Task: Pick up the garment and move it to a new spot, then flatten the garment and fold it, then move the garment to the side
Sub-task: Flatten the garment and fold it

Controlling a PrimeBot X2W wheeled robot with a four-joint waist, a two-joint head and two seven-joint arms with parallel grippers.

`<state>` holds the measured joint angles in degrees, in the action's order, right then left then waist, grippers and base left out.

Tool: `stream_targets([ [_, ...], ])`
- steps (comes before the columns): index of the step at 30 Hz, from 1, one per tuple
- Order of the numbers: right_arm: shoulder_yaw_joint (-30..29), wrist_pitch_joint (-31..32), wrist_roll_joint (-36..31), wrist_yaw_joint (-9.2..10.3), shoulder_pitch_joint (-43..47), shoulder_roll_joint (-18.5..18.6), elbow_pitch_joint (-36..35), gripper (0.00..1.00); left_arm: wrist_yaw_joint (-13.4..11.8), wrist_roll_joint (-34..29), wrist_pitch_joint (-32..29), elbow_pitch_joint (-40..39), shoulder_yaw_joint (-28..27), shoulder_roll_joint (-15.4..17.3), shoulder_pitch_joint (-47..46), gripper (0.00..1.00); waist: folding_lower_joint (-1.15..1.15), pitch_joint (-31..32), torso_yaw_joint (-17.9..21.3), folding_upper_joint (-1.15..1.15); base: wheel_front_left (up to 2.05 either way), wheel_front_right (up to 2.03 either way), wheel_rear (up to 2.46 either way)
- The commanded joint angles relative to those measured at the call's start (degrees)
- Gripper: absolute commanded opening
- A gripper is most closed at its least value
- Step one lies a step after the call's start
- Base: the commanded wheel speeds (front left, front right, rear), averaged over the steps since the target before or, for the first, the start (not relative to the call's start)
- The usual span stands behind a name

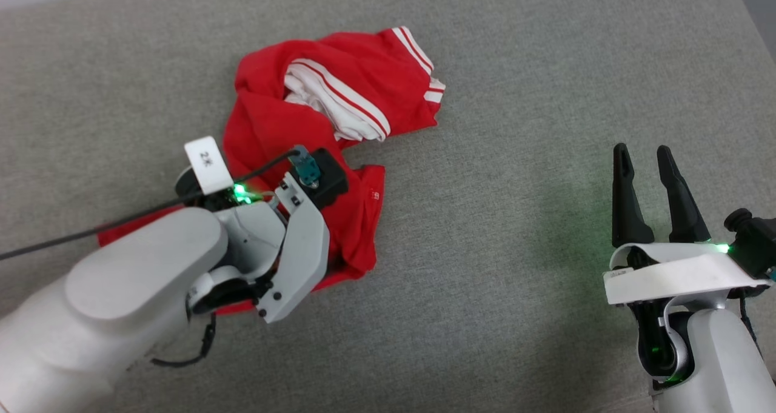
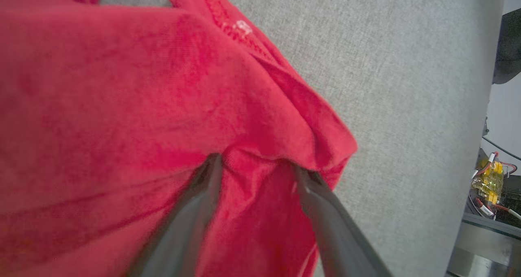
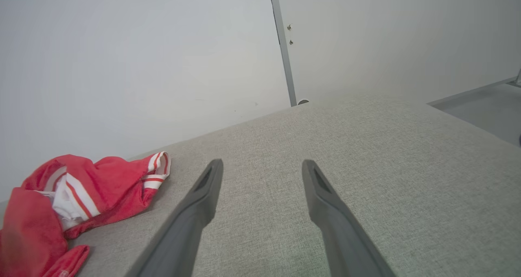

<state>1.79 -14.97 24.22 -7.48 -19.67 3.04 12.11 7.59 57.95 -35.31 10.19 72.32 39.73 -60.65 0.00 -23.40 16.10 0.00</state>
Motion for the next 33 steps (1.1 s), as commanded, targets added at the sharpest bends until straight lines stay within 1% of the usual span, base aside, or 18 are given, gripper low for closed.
stream_targets([
  [1,0.2,-0.3,0.4,-0.03,-0.7,-0.2,-0.1,1.00,-0.2,-0.6,-0.7,2.5,2.1,-0.4,3.7,0.27,0.00,-1.5,1.0,0.00,0.00,0.00,0.00],
  [2,0.1,-0.3,0.5,-0.03,-0.8,-0.2,-0.1,1.00,-0.2,0.1,0.4,3.2,2.2,-0.5,3.5,0.00,0.00,-1.6,1.0,0.00,0.00,0.00,0.00],
  [5,-0.4,-0.3,0.4,-0.03,-0.9,-0.2,-0.1,1.00,-0.2,1.6,3.3,4.0,2.3,-1.4,2.9,0.00,0.00,-1.6,0.5,0.00,0.00,0.00,0.00],
  [7,-0.9,-0.3,0.1,-0.03,-0.6,-0.2,0.1,1.00,-0.2,3.9,6.0,4.1,2.1,-1.7,1.5,0.00,0.00,-1.3,-0.1,0.00,0.00,0.00,0.00],
  [9,-1.2,-0.3,0.0,-0.03,-0.4,-0.2,0.3,1.00,-0.2,5.0,8.1,3.2,1.6,-1.4,-0.6,0.00,0.00,-1.0,-0.8,0.00,0.00,0.00,0.00],
  [10,-1.2,-0.3,0.0,-0.03,-0.4,-0.2,0.3,1.00,-0.2,5.0,8.1,3.2,1.6,-1.4,-0.6,0.00,0.00,-1.0,-0.8,0.00,0.00,0.00,0.00],
  [11,-1.3,-0.3,0.0,-0.03,-0.3,-0.2,0.3,1.00,-0.2,6.2,9.3,2.7,1.2,-1.1,-1.4,0.00,0.00,-0.8,-1.2,0.00,0.00,0.00,0.00],
  [14,-1.4,-0.3,0.1,-0.03,0.1,-0.2,0.5,1.00,-0.2,10.8,12.8,1.1,-1.8,0.6,-4.2,0.00,0.00,-0.1,-2.4,0.00,0.00,0.00,0.00],
  [18,-1.6,-0.3,0.0,-0.03,0.3,-0.2,0.8,1.00,-0.2,20.2,16.2,-0.5,-8.4,2.1,-6.0,0.00,0.00,0.6,-3.6,0.00,0.00,0.00,0.00],
  [21,-1.7,-0.3,0.0,-0.03,0.2,-0.1,0.9,1.00,-0.2,25.7,18.0,0.2,-13.3,4.4,-7.2,0.00,0.00,0.8,-4.1,0.00,0.00,0.00,0.00],
  [24,-1.8,-0.3,0.0,-0.03,0.1,-0.1,0.9,1.00,-0.6,28.7,19.0,3.6,-16.3,6.6,-7.4,0.00,0.00,0.9,-4.2,0.00,0.00,0.00,0.00],
  [27,-1.6,-0.3,0.3,-0.03,-0.2,-0.1,0.6,1.00,-1.9,29.9,20.4,8.6,-18.0,9.0,-6.6,0.00,0.00,0.6,-3.9,0.00,0.00,0.00,0.00],
  [31,-2.1,-0.3,0.5,-0.03,-0.1,-0.1,0.5,1.00,-4.1,30.3,21.1,16.2,-18.0,10.9,-3.8,0.00,0.00,0.2,-3.4,0.00,0.00,0.00,0.00],
  [33,-2.3,-0.3,0.4,-0.03,0.0,-0.1,0.4,1.00,-4.9,31.1,21.1,19.7,-17.8,11.1,-2.2,0.00,0.00,0.0,-3.2,0.00,0.00,0.00,0.00],
])
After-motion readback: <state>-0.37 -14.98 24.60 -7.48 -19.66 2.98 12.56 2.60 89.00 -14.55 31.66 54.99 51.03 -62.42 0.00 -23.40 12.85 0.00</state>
